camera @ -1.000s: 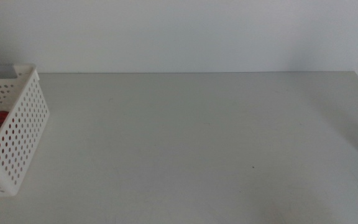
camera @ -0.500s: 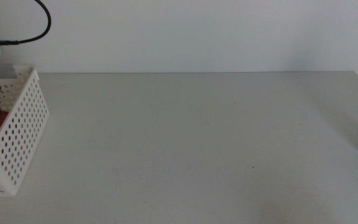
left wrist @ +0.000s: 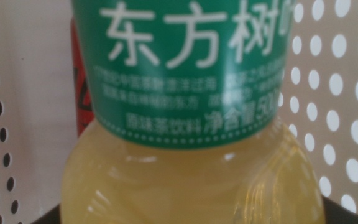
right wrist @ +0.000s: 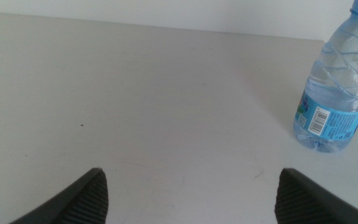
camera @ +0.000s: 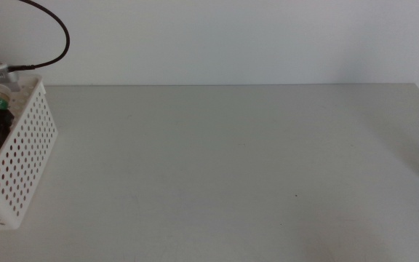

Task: Use arms to grab the bottles and put them into the dustbin to the left of the table.

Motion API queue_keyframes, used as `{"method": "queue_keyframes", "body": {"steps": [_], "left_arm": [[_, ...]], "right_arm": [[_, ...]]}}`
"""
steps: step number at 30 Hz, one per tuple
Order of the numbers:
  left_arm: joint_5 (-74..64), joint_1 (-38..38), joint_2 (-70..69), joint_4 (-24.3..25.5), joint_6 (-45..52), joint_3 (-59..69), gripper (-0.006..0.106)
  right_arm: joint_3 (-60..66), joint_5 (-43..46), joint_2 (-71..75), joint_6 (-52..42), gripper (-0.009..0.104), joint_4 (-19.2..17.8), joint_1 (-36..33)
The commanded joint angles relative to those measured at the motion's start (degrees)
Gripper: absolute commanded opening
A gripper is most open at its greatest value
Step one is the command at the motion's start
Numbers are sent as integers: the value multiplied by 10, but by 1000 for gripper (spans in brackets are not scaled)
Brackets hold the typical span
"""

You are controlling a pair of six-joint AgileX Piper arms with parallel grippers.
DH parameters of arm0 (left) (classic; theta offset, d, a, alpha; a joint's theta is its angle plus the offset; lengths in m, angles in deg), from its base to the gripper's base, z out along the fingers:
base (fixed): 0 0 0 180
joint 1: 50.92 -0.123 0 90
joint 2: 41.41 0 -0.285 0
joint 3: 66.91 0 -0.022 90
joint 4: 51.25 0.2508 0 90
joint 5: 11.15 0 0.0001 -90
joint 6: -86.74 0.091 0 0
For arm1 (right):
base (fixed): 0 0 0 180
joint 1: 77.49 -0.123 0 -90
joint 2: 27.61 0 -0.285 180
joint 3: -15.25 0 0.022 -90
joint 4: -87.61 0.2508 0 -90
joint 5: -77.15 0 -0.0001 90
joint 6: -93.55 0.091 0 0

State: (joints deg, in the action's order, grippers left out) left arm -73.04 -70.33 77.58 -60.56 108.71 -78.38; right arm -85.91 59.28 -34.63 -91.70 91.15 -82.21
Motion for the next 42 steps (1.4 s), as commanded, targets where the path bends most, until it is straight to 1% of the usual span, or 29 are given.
{"method": "queue_keyframes", "body": {"steps": [1, 2, 3, 6, 11, 21, 26, 30, 37, 42], "left_arm": [[22, 0, -32, -13, 7, -17, 40], [22, 0, -32, -13, 7, -17, 46], [26, 0, -32, -13, -10, -17, 72], [26, 0, -32, -13, -10, -17, 79], [25, 0, -40, -13, -11, -17, 79], [26, 1, -100, -13, -13, -17, 79], [27, 23, -140, -18, -13, -17, 79], [48, 59, -186, -31, -13, -17, 79], [69, 146, -266, -97, 5, -17, 79], [47, 235, -319, -104, 51, -17, 79]], "right_arm": [[-6, 41, 12, -3, 71, -4, 5], [-6, 41, 12, -3, 71, -4, 5], [-6, 41, 12, -3, 71, -4, 5], [-6, 41, 12, -3, 71, -4, 5], [-6, 41, 12, -3, 71, -4, 5], [-6, 41, 12, -3, 71, -4, 5], [-6, 41, 12, -3, 71, -4, 5], [-6, 41, 12, -3, 71, -4, 5], [-6, 41, 12, -3, 71, -4, 5], [-6, 41, 12, -3, 71, -4, 5]]}}
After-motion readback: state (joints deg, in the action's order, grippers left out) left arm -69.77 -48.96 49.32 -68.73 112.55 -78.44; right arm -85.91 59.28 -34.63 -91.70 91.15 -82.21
